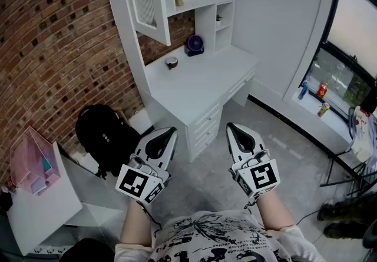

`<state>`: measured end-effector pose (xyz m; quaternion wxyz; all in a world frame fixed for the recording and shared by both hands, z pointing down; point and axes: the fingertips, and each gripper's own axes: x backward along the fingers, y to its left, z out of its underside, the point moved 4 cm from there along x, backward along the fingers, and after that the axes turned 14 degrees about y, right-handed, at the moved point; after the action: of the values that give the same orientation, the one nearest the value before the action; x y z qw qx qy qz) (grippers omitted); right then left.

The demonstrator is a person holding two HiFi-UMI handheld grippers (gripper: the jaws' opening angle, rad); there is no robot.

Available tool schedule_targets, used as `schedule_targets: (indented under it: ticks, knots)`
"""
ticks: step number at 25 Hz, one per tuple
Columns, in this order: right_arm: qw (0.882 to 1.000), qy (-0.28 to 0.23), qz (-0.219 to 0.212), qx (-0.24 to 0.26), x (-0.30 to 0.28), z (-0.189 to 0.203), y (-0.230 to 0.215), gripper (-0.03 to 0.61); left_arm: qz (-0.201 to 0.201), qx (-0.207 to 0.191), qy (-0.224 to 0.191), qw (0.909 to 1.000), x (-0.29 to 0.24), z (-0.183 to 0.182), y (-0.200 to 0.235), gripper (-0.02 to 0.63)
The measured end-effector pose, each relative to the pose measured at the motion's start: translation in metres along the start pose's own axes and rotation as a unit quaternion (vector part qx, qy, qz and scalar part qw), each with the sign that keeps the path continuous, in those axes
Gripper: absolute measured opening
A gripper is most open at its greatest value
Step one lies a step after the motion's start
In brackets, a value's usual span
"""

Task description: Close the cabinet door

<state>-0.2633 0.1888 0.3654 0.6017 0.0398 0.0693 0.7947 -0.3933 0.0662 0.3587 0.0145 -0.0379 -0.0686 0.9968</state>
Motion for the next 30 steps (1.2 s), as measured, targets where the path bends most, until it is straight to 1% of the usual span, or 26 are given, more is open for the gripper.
schedule_targets:
  ticks: [3, 7, 13, 16, 17, 18, 21, 25, 30]
  knots:
    - [1.0, 0.026, -0.001, 0.011, -0.002, 0.008, 0.0, 0.012, 0.001, 0.005, -0.001, 1.0, 0.0, 0.001, 0.003, 0.014]
    - [1.0, 0.004, 0.004, 0.001, -0.005, 0.0, 0.002, 0.012, 0.004, 0.008, -0.002, 1.0, 0.0, 0.002, 0.007, 0.014]
    - [1.0, 0.003, 0.007, -0.007, -0.009, 0.002, 0.002, 0.014, 0.007, 0.012, -0.003, 0.9999, -0.002, 0.006, 0.01, 0.014]
    - [1.0, -0.001, 0.008, -0.009, -0.013, 0.002, 0.003, 0.015, 0.013, 0.009, -0.01, 0.9998, -0.003, 0.007, 0.01, 0.02]
    - [1.0, 0.0, 0.007, -0.007, -0.014, 0.003, 0.003, 0.015, 0.011, 0.005, -0.016, 0.9998, -0.004, 0.005, 0.01, 0.2]
    - [1.0, 0.006, 0.007, -0.005, -0.015, 0.005, 0.002, 0.015, 0.004, -0.002, -0.02, 0.9998, -0.006, 0.004, 0.012, 0.367]
    - [1.0, 0.012, 0.003, -0.008, -0.018, 0.007, -0.003, 0.015, -0.025, -0.013, -0.027, 0.9992, -0.008, -0.003, 0.019, 0.37]
    - [1.0, 0.006, -0.005, -0.017, -0.032, 0.005, -0.012, 0.015, -0.034, -0.016, -0.032, 0.9988, -0.014, -0.01, 0.031, 0.371]
    - [0.999, 0.007, -0.027, -0.015, -0.064, 0.01, -0.034, 0.015, -0.05, -0.022, -0.02, 0.9983, -0.037, -0.009, 0.05, 0.371]
